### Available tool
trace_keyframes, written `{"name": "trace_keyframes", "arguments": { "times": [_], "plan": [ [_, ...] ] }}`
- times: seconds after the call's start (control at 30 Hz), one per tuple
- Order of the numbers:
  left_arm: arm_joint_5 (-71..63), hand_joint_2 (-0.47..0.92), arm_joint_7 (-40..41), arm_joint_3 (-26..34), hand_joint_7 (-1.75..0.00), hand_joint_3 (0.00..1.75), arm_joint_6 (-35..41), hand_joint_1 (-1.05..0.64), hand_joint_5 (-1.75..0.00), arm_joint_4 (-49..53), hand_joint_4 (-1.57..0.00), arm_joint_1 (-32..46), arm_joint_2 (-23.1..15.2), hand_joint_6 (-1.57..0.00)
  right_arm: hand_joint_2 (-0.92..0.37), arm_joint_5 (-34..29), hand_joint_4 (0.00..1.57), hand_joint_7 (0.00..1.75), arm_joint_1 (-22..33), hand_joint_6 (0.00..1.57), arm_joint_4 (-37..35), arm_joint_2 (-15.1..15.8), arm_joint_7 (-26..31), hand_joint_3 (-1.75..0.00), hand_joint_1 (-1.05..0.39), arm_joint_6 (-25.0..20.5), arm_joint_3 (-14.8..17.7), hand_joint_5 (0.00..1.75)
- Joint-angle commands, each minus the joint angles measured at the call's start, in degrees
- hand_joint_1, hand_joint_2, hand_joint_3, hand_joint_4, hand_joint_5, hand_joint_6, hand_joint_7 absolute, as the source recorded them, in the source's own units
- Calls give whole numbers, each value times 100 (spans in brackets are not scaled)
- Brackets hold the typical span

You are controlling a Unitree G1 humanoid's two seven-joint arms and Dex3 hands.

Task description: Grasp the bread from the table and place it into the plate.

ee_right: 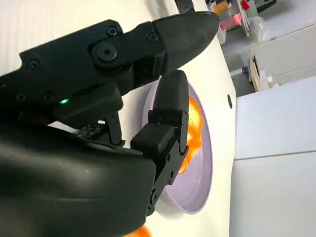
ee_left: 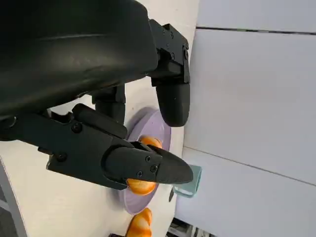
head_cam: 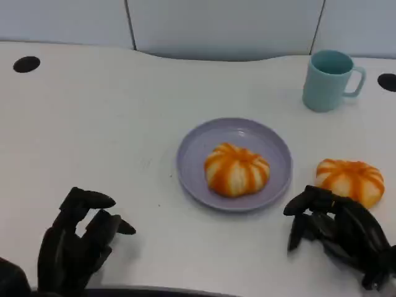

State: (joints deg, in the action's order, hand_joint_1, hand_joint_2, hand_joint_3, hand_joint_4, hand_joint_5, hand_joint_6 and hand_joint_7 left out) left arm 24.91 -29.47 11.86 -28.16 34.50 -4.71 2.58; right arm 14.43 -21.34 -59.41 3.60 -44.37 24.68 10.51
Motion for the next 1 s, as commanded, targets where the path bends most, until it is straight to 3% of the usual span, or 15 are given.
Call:
{"name": "trace_keyframes", "arguments": {
  "times": [0.03, 1.0],
  "plan": [
    [17, 92, -65, 113, -175, 19, -68, -71, -175, 87, -39, -102, -26, -16, -92, -2, 61, 108, 82, 72, -141, 105, 11, -13, -57, -88, 55, 163],
    [136, 92, -344, 368, -171, 17, 9, -76, -175, 170, -43, -139, 18, -21, -92, -22, 62, 108, 28, 70, -377, 44, -86, -14, -56, 202, 129, 159]
  ]
}}
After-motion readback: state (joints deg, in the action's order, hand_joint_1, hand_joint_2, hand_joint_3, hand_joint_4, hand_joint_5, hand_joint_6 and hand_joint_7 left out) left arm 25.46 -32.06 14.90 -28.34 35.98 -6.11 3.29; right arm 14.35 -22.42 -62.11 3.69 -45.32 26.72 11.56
